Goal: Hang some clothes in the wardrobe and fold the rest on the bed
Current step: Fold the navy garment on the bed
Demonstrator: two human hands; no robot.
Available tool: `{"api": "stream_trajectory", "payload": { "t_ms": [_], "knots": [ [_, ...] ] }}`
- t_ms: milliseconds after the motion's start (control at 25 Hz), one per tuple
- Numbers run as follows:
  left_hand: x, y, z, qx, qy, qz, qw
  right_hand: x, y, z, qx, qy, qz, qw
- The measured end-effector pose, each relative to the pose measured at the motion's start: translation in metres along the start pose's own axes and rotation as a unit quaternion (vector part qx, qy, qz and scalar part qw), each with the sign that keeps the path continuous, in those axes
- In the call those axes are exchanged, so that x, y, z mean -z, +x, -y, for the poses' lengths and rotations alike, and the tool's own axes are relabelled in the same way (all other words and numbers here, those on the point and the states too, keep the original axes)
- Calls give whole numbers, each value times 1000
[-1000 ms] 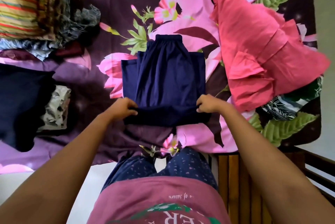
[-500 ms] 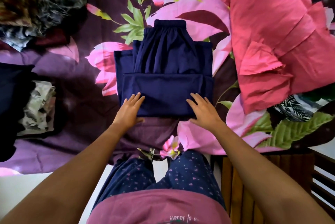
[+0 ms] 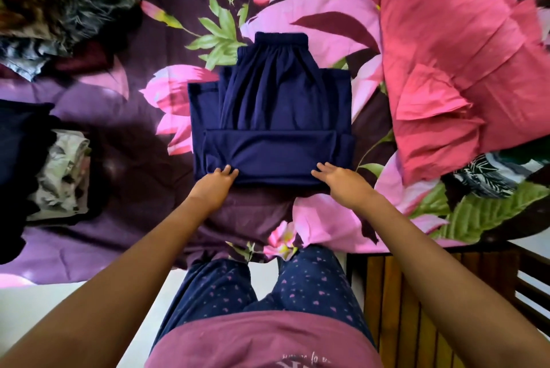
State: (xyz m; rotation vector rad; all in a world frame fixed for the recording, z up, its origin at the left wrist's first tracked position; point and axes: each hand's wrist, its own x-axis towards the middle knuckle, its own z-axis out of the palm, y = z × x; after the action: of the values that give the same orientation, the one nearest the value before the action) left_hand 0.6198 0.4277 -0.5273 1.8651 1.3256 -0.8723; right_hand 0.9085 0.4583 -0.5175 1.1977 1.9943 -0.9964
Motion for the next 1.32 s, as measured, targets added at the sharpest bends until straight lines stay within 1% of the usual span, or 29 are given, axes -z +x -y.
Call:
{"api": "stream_trajectory", "payload": {
  "t_ms": [80,160,200,240,280,320,400,480,560,640,680,720,760,800,840,880,920,960,1000,1040,1080,1120,1160,1200,1240,1320],
  "knots": [
    [8,-14,2,-48,27,92,994,9,-8,3,20,57,56,997],
    [15,-31,3,-86,-4,188,978,18,-19,9,43,83,156,983],
    [20,-39,3,-92,-28,222,970,23,-24,12,47,80,199,976],
    [24,-45,5,-89,-53,235,966,31,-28,14,40,76,222,971],
    [31,-48,8,-78,-78,228,967,39,-28,15,28,75,217,973],
    [39,-45,14,-65,-103,197,973,50,-26,13,19,78,186,979],
    [58,-30,27,-32,-146,97,984,73,-11,7,5,80,87,993],
    [76,-7,41,5,-180,4,984,93,11,-4,-14,85,7,996],
    [91,16,51,32,-212,-69,974,107,33,-12,-37,83,-38,995],
    [95,29,51,54,-226,-153,961,113,48,-15,-71,46,-60,995],
    [93,32,47,61,-242,-197,948,113,52,-15,-88,25,-65,994],
    [90,31,40,67,-278,-242,927,113,53,-12,-96,18,-82,992],
    [81,27,29,75,-333,-279,898,110,52,-9,-92,27,-116,989],
    [70,24,15,96,-404,-301,859,105,50,-4,-77,48,-160,983],
    [58,20,0,136,-486,-305,807,99,47,1,-61,74,-200,975],
    [46,16,-15,199,-574,-290,740,91,43,6,-48,101,-225,968],
    [36,13,-28,268,-667,-251,649,83,40,10,-38,123,-234,964],
    [31,8,-41,326,-756,-189,536,76,38,14,-27,135,-234,962],
    [25,6,-54,364,-815,-115,437,70,38,18,-14,136,-231,963],
    [18,5,-64,381,-847,-47,368,66,40,22,1,132,-229,965],
    [15,4,-74,382,-864,7,327,66,44,26,16,126,-229,965],
    [16,3,-83,374,-876,43,300,68,51,30,31,117,-230,966],
    [15,6,-90,368,-882,56,291,72,60,33,45,99,-230,967],
    [17,8,-96,354,-893,60,272,77,71,36,57,75,-225,970],
    [18,13,-100,338,-901,65,263,81,83,37,66,49,-212,974],
    [20,21,-106,316,-911,56,258,89,102,39,66,-3,-165,984]
  ]
}}
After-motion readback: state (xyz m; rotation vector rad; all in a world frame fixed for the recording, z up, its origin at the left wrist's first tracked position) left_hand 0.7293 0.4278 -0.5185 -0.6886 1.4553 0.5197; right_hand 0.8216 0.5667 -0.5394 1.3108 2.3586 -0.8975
